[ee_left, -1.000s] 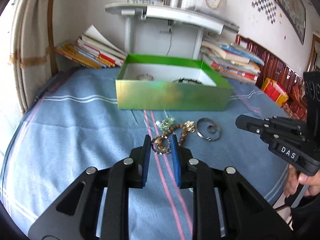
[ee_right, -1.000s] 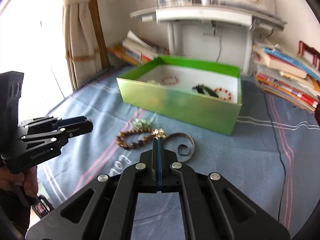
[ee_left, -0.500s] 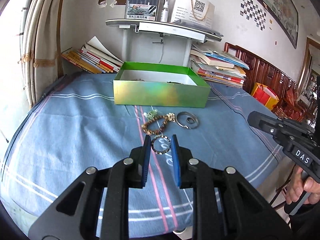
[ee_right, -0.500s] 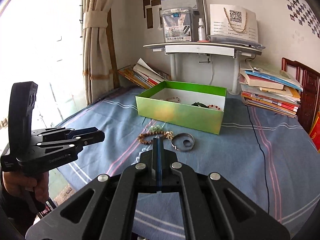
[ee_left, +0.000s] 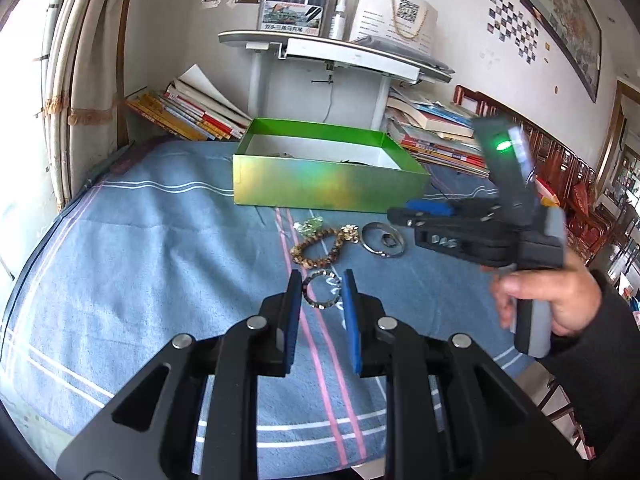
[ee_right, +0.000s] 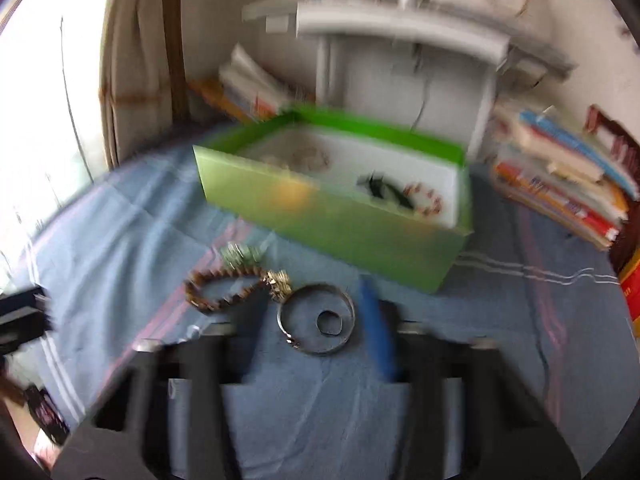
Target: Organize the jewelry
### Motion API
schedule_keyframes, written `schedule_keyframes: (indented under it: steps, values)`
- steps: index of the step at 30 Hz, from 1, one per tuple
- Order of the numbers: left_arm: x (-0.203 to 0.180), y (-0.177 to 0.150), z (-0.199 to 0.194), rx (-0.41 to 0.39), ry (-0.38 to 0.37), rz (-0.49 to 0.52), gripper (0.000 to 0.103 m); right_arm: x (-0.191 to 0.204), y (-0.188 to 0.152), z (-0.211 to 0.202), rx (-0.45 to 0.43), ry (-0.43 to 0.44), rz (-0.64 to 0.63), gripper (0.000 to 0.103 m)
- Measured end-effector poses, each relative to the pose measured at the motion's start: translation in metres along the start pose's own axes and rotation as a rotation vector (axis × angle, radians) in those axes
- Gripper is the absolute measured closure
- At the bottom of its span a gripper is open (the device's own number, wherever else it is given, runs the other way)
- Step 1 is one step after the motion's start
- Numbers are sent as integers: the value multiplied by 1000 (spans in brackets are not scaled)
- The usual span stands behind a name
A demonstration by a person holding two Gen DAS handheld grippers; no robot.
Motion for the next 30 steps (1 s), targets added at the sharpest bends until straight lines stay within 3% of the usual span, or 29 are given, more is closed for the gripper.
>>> schedule_keyframes:
  steps: [8,22,27,30]
  values:
    - [11,9,19,20,4,-21,83,2,-12,32,85,5,15,81]
    - [9,11,31,43,-2,-22,83,-9,-16,39,120,14,69,84]
    - [9,12,25,31,4,-20,83,-4,-12,11,34,2,77,84]
    - [6,12,20,21,5,-15,83,7,-11,-35,-55,-5,78,84]
Point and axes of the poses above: each gripper's, at about its wrist camera, not at the fingertips, and z roughly the way its jaws point, x to its left, y to its top, the point moved 3 cm from there along z, roughly the way its jaws point, and after that the axes turned 14 degrees about -z, right-handed, at the moved point
